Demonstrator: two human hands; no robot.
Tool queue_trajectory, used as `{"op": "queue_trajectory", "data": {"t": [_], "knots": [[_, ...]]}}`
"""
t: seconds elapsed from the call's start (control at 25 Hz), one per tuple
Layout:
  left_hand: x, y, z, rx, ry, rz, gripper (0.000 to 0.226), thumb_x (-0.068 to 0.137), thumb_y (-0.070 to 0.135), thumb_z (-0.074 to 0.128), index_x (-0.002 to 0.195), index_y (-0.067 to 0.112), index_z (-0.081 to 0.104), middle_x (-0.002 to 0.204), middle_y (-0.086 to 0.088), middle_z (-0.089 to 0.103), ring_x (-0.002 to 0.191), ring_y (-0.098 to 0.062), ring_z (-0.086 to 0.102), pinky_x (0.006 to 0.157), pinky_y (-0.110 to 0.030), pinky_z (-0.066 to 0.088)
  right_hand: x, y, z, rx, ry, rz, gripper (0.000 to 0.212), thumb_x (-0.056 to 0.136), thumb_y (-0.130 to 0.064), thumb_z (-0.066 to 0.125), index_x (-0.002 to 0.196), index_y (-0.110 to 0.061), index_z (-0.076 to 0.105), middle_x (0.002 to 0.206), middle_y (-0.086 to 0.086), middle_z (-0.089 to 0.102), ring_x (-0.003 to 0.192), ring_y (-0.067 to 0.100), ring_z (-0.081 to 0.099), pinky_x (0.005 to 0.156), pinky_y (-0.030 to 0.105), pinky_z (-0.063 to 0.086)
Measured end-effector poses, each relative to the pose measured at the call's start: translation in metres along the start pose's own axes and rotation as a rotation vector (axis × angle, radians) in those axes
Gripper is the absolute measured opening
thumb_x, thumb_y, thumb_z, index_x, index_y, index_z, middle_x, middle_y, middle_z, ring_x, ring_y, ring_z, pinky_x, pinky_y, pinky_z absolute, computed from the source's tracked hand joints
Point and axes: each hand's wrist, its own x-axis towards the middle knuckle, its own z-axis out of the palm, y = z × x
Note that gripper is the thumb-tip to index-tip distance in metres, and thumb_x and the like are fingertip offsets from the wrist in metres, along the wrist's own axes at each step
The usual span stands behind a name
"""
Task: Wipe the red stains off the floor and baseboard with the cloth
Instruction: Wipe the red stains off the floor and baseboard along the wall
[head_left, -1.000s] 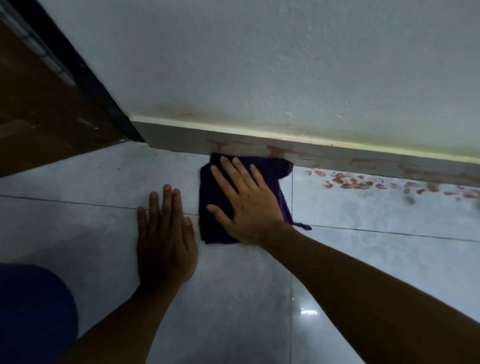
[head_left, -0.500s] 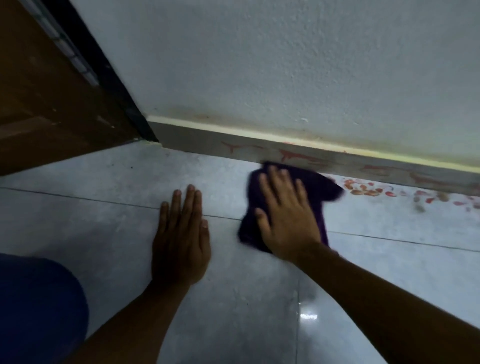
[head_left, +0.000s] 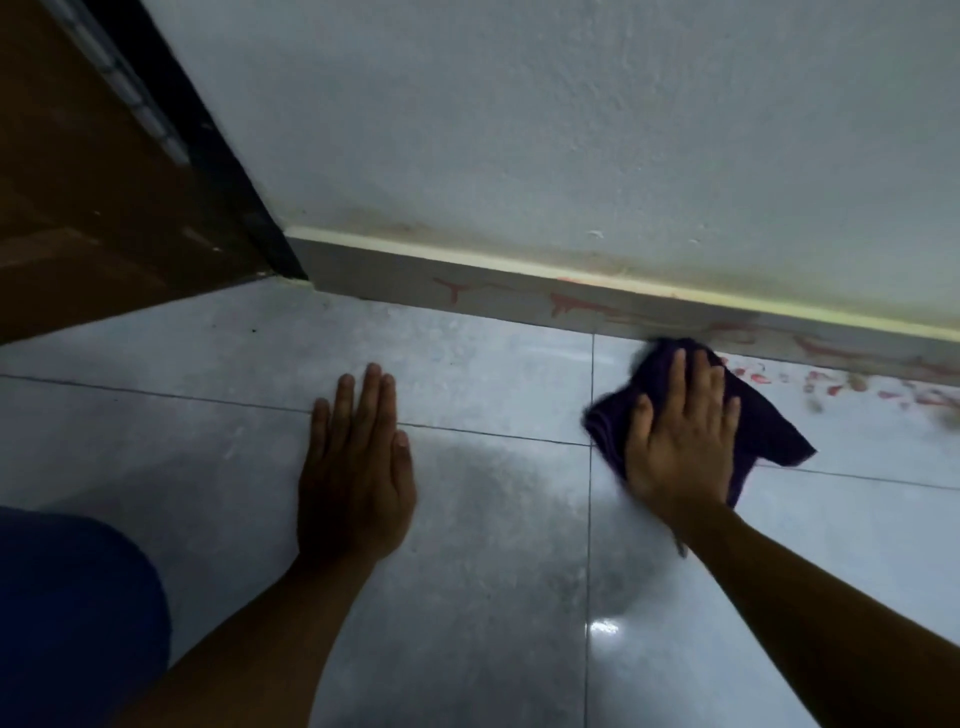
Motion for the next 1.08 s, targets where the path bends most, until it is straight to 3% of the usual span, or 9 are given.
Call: {"op": "queue_trajectory", "data": {"t": [0.08, 0.28, 0.36, 0.48, 0.56, 0.72, 0.88, 0.96, 1.08], "knots": [[0.0, 0.0, 0.001, -0.002, 0.009, -0.004, 0.059, 0.11, 0.032, 0.02, 0.165, 0.012, 0.022, 0.175, -0.008, 0.022, 0.164, -0.028, 0.015, 0.131, -0.054, 0.019, -0.007, -0.039, 0.007, 0.006, -0.026, 0.028, 0.076, 0.1, -0.051, 0.018, 0.161, -0.006, 0.007, 0.169, 0.021, 0.008, 0.157, 0.037, 0.004, 0.126, 0.055, 0.008], [0.001, -0.002, 0.002, 0.035, -0.026, -0.011, 0.059, 0.11, 0.033, 0.019, 0.165, 0.014, 0.02, 0.176, -0.007, 0.018, 0.164, -0.026, 0.011, 0.133, -0.052, 0.017, -0.024, -0.113, 0.026, -0.075, -0.096, -0.723, 0.069, 0.105, -0.05, 0.022, 0.163, -0.017, 0.006, 0.171, 0.008, 0.0, 0.158, 0.025, -0.004, 0.128, 0.05, 0.006], [0.0, -0.002, 0.004, 0.027, -0.021, -0.007, 0.058, 0.11, 0.033, 0.018, 0.166, 0.015, 0.019, 0.176, -0.006, 0.018, 0.164, -0.025, 0.011, 0.133, -0.051, 0.017, -0.025, -0.101, 0.027, -0.077, -0.091, -0.659, 0.067, 0.105, -0.048, 0.022, 0.163, -0.018, 0.006, 0.172, 0.007, 0.0, 0.158, 0.023, -0.003, 0.128, 0.049, 0.008], [0.0, -0.002, 0.007, 0.02, 0.006, -0.017, 0.058, 0.111, 0.033, 0.02, 0.166, 0.015, 0.02, 0.176, -0.006, 0.019, 0.164, -0.026, 0.012, 0.133, -0.051, 0.017, -0.035, -0.077, 0.027, -0.068, -0.017, -0.364, 0.067, 0.105, -0.046, 0.019, 0.162, -0.013, 0.007, 0.171, 0.011, 0.003, 0.158, 0.028, 0.001, 0.127, 0.05, 0.01], [0.0, 0.0, 0.006, 0.014, -0.017, -0.035, 0.058, 0.111, 0.034, 0.019, 0.166, 0.015, 0.02, 0.176, -0.006, 0.018, 0.164, -0.026, 0.011, 0.133, -0.051, 0.018, -0.035, -0.073, 0.026, -0.094, -0.025, -0.347, 0.068, 0.105, -0.046, 0.016, 0.162, -0.01, 0.007, 0.171, 0.013, 0.002, 0.158, 0.029, 0.001, 0.127, 0.051, 0.009], [0.002, 0.005, -0.011, -0.032, -0.091, -0.06, 0.06, 0.109, 0.034, 0.018, 0.166, 0.015, 0.019, 0.176, -0.006, 0.013, 0.164, -0.026, 0.01, 0.132, -0.052, 0.02, -0.017, -0.066, 0.009, -0.139, -0.152, -0.533, 0.07, 0.104, -0.048, 0.012, 0.162, -0.01, 0.004, 0.171, 0.012, -0.003, 0.158, 0.027, -0.005, 0.127, 0.05, 0.008], [-0.006, -0.006, -0.03, -0.067, 0.005, -0.528, 0.061, 0.108, 0.036, 0.02, 0.167, 0.019, 0.013, 0.176, -0.004, 0.006, 0.164, -0.027, 0.005, 0.134, -0.049, 0.006, -0.015, -0.067, 0.006, -0.144, -0.17, -0.544, 0.07, 0.103, -0.047, 0.013, 0.162, -0.011, 0.005, 0.171, 0.011, -0.001, 0.158, 0.028, -0.002, 0.128, 0.05, 0.008], [-0.022, -0.015, -0.028, -0.035, -0.03, -0.653, 0.061, 0.109, 0.037, 0.019, 0.167, 0.02, 0.008, 0.177, -0.002, 0.0, 0.164, -0.027, 0.001, 0.134, -0.052, 0.005, -0.008, -0.083, 0.005, -0.165, -0.2, -0.694, 0.068, 0.103, -0.046, 0.016, 0.162, -0.013, 0.005, 0.17, 0.009, 0.0, 0.158, 0.028, 0.001, 0.128, 0.05, 0.008], [-0.033, -0.015, -0.024, -0.027, -0.038, -0.677, 0.062, 0.108, 0.041, 0.013, 0.167, 0.022, 0.005, 0.177, 0.001, 0.0, 0.164, -0.026, 0.0, 0.134, -0.051, 0.004, 0.014, -0.135, 0.01, -0.183, -0.237, -1.002, 0.067, 0.103, -0.047, 0.018, 0.163, -0.02, 0.004, 0.171, 0.004, 0.001, 0.158, 0.025, 0.003, 0.127, 0.048, 0.009]]}}
